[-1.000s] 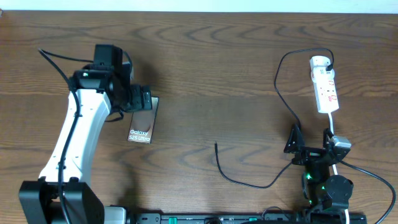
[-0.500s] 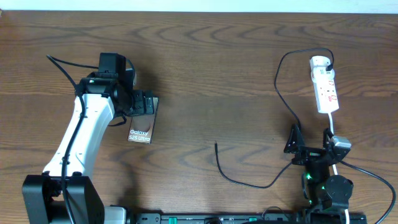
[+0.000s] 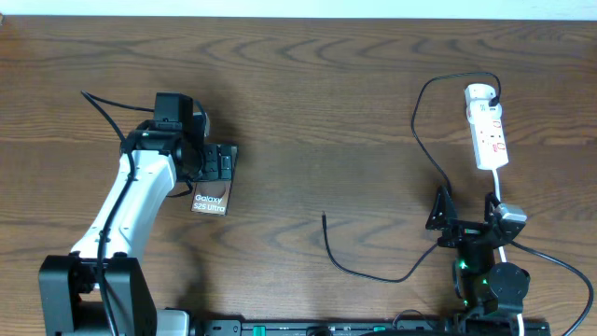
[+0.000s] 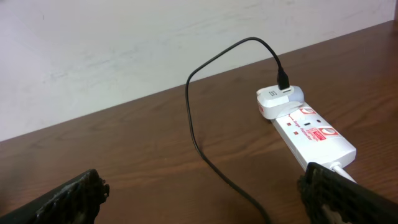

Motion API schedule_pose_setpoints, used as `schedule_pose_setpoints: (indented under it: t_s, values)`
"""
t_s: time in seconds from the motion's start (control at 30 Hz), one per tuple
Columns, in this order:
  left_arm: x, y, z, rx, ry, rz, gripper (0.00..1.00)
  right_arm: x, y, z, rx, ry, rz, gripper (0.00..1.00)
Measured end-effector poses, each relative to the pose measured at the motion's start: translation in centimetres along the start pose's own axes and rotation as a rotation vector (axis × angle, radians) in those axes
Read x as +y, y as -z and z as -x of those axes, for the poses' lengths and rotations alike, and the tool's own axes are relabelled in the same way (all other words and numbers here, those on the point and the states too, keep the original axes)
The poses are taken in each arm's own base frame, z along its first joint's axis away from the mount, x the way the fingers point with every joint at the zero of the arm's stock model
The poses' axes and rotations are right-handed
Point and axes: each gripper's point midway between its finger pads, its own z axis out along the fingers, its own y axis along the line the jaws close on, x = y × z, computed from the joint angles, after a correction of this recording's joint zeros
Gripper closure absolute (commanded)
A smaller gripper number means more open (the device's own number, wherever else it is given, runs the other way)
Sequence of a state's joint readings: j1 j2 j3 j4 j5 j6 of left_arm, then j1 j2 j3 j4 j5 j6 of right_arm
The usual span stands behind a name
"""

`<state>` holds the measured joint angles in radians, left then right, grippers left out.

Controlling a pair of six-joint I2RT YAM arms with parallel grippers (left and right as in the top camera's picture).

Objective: Plug charger to phone and switch on socket
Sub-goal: 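Move the left gripper forward over the silver phone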

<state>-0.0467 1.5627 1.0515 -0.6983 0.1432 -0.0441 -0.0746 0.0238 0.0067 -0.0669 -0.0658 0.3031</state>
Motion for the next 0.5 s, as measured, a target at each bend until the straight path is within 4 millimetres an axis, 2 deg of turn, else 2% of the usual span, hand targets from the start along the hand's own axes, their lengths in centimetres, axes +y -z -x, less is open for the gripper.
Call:
schedule_pose_setpoints:
  t_s: [0.13, 0.5]
  values:
    - [0.3, -0.3, -0.1, 0.007, -0.007, 0.029, 0.02, 0.0, 0.0, 0.0, 0.0, 0.0, 0.0, 0.01]
    - [0.8, -2.8, -1.0, 0.085, -0.027, 0.052, 0.02, 0.0, 0.0, 0.0, 0.0, 0.0, 0.0, 0.01]
